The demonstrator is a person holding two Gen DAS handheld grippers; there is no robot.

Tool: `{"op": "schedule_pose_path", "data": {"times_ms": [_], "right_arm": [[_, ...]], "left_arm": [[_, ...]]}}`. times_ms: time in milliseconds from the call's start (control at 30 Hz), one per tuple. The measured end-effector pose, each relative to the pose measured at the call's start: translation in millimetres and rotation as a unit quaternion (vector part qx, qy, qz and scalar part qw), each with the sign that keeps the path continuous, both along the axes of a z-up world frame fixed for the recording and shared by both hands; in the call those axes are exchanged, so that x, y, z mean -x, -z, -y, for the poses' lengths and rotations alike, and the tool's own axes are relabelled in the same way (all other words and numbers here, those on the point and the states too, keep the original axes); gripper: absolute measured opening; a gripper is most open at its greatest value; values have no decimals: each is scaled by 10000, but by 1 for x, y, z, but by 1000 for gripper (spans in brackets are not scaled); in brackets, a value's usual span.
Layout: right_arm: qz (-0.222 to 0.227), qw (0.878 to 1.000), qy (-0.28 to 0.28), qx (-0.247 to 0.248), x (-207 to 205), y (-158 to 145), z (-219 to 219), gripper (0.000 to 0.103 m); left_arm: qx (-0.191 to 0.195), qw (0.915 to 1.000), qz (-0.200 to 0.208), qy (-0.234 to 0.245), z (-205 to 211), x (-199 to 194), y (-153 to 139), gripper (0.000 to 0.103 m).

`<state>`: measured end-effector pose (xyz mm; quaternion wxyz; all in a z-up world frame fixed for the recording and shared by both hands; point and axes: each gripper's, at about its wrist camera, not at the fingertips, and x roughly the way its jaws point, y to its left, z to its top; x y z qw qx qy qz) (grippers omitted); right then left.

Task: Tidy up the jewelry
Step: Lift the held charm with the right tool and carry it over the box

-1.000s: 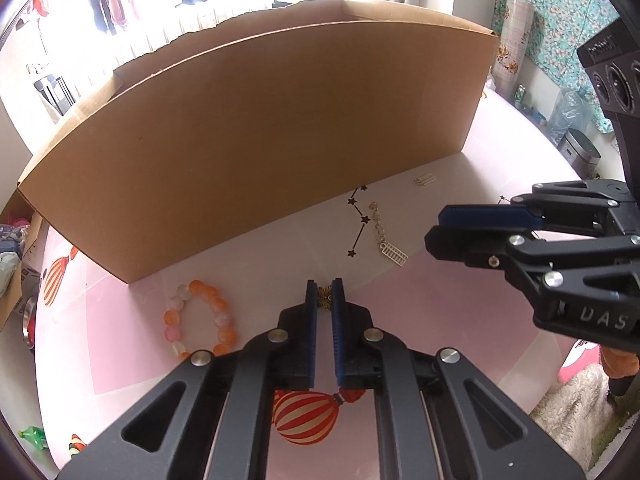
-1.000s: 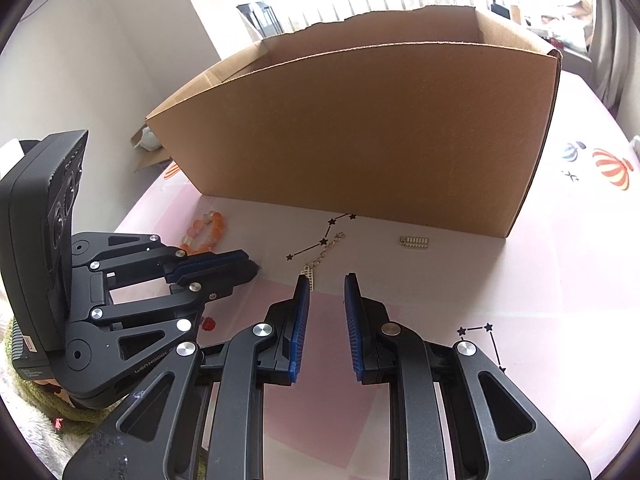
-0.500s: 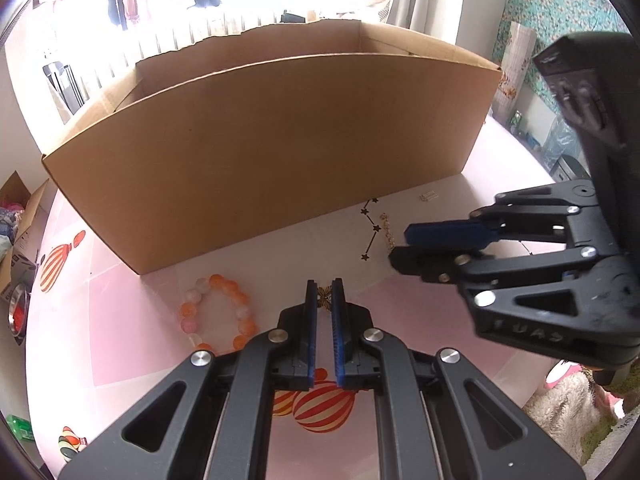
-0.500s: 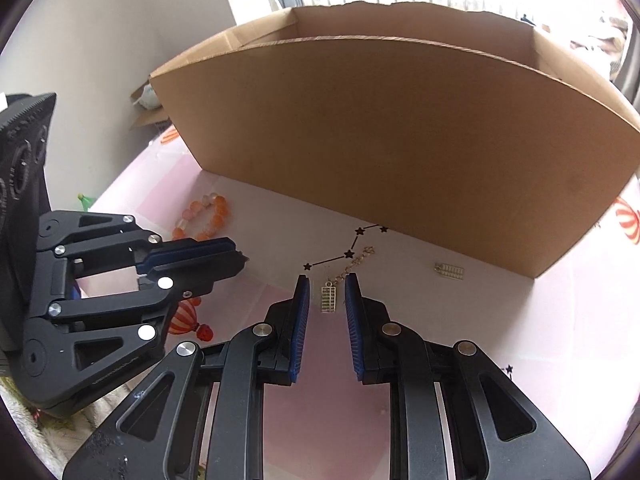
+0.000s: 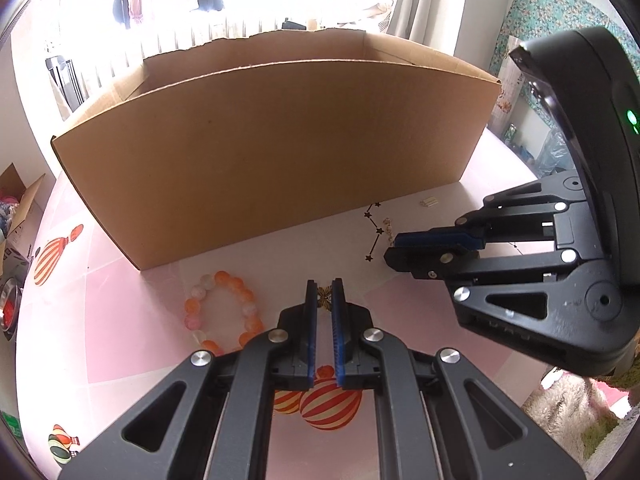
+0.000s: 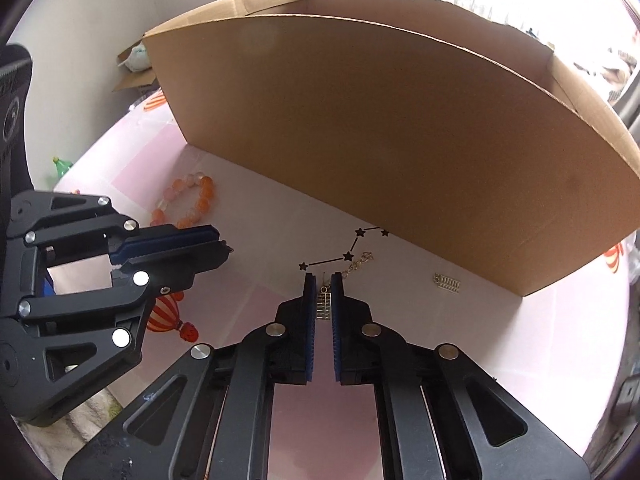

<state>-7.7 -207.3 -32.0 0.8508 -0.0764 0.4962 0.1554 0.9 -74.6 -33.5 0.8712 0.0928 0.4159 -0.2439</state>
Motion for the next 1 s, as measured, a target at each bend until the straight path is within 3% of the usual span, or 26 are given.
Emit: {"op": "schedule_pose_path", "data": {"times_ms": [67,300,567,767,933,1000], "right_arm": [[-40,9998,91,-153,-1,0,5,0],[129,9990,260,-329,7,-15,11,0],[627,9952,342,-669,23,-55,18,0],[1059,9881,267,-1082,22,-88,38,0],[1578,9824,88,-999,7,-127,43,0],[1635,9813,30,-1017,-4,-136,43,0]], "left_arm": [[9,10000,21,-9,0,1,-1,6],[53,9999,142,-55,-8,9,-9,6],[169,9990,395,-133,-15,23,-26,6],[411,9959,783,-168,-23,26,-58,6],[460,9871,1519,-207,-23,15,-100,6],[592,9863,1532,-162,-22,2,-111,6]]}}
